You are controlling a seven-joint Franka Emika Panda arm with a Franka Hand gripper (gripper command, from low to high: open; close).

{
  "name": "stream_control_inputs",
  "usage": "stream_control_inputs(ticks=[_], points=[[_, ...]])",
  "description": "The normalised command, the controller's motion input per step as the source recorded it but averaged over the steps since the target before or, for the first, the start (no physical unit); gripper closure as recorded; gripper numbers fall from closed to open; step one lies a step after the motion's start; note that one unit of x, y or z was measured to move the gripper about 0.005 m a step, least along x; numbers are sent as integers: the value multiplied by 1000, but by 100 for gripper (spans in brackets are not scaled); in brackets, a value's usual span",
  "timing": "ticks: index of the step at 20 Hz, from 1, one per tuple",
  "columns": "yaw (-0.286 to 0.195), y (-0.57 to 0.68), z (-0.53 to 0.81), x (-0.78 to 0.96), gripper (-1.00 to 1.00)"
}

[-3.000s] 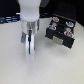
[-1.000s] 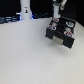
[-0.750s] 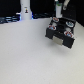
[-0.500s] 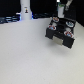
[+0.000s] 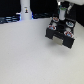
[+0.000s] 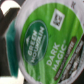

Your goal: Open the kcup holder, insert the kcup into the holder, and close the kcup holder

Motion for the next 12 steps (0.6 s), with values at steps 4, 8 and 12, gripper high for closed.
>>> stream_control_inputs(ticks=[4, 8, 12], points=[[41, 213, -179, 82, 100], [8, 68, -82, 54, 100], [0, -116, 0, 199, 100]])
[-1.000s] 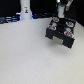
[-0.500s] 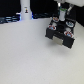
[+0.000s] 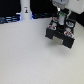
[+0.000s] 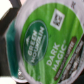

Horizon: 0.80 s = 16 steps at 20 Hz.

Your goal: Open the kcup holder, insert the kcup into the holder, and close the kcup holder

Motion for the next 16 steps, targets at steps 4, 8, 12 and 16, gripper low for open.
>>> stream_control_inputs(ticks=[4, 8, 12, 16], points=[[0, -161, 28, 479, 100], [-4, -180, 0, 619, 100], [-21, -45, -87, 230, 100], [12, 41, -199, 40, 100]])
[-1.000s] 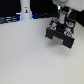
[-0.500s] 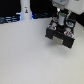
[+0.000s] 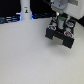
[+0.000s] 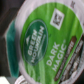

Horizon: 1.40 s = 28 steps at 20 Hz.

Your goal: Open the kcup holder, insert the kcup into the holder, and close the kcup holder

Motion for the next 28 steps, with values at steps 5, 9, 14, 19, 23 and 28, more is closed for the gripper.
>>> stream_control_inputs(ticks=[5, 9, 14, 19, 23, 28], points=[[32, 74, -161, 30, 100], [43, 142, -34, 96, -100], [54, 140, 89, 106, -100], [56, 131, 165, 118, -100], [90, 19, 481, 167, -100], [78, -189, 656, 226, -100]])
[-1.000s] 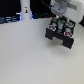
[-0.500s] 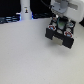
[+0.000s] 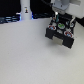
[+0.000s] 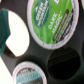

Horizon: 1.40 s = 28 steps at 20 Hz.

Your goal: Open the kcup holder, insert the kcup into the holder, and close the kcup holder

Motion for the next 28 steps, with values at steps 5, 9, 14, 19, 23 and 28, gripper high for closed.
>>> stream_control_inputs(ticks=[5, 9, 14, 19, 23, 28], points=[[101, -356, 559, 287, -100], [68, -473, 312, 454, -100], [53, -397, 226, 513, -100], [39, -219, 156, 606, -100], [51, -287, 154, 560, -100], [54, -324, 125, 558, -100]])
